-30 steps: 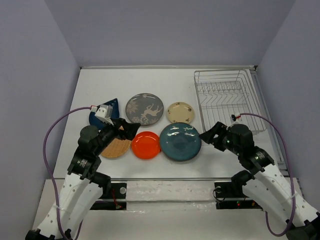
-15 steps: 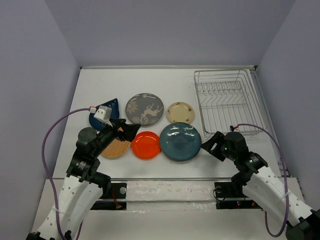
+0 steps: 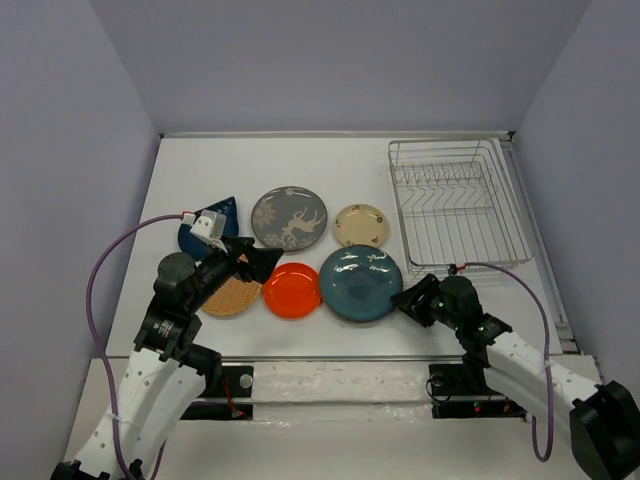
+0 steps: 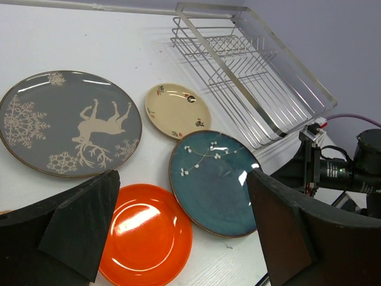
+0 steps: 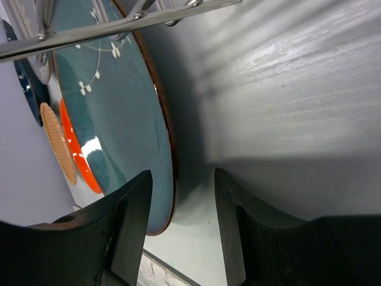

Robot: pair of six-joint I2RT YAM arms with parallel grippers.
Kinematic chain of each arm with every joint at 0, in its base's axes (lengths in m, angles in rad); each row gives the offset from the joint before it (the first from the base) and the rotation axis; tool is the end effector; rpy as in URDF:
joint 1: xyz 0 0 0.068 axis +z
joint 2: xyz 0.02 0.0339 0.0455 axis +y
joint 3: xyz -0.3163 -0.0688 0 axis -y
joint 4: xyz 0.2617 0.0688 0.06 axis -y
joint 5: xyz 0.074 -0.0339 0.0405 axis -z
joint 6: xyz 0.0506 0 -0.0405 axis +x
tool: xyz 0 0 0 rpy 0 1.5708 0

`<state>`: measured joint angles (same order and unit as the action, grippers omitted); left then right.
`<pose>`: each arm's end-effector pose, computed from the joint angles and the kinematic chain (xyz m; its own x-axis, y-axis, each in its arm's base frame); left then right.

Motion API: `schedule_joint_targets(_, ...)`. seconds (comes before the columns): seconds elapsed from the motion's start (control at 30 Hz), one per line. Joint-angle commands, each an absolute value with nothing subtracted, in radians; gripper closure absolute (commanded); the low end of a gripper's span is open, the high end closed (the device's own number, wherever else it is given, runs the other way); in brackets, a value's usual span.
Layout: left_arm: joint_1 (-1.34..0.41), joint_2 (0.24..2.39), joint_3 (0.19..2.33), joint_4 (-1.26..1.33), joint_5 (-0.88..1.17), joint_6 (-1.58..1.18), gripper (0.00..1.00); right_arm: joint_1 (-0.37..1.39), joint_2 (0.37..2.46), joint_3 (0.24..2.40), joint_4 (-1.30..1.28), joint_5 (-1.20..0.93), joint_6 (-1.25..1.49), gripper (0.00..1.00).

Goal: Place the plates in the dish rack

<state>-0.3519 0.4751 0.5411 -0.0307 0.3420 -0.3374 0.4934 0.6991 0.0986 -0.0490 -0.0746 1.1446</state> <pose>0.1044 -0.0564 0.3396 -0.1804 -0.2660 -0.9469 0.6143 0.7215 -0.3197 0.1099 0.0634 0.1434 -0.6979 0.6557 -0.2882 0.2681 0.6123 0.7438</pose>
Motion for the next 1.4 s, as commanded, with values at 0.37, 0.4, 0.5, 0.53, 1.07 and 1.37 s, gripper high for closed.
schedule_joint_targets(0.37,-0.351,0.491,0.571,0.04,0.37,-0.318,0.01,0.522,1.064,-0.017,0.549,-0.032,1.235,0.64)
schedule_joint_targets(0.4,-0.351,0.491,0.572,0.04,0.37,-0.316,0.01,0.522,1.078,-0.017,0.563,-0.034,1.238,0.68)
schedule_joint_targets(0.5,-0.351,0.486,0.569,0.04,0.368,-0.318,0.01,0.522,1.085,-0.029,0.578,-0.028,1.256,0.84)
schedule_joint_targets(0.53,-0.351,0.483,0.568,0.04,0.367,-0.316,0.01,0.522,1.066,-0.035,0.566,-0.026,1.256,0.88)
schedule_joint_targets(1.07,-0.345,0.469,0.566,0.058,0.357,-0.344,0.01,0.54,0.421,0.354,-0.319,-0.095,0.985,0.93)
schedule_joint_targets(1.37,-0.344,0.431,0.561,0.061,0.347,-0.359,0.01,0.54,0.747,0.75,-0.21,-0.328,0.802,0.93)
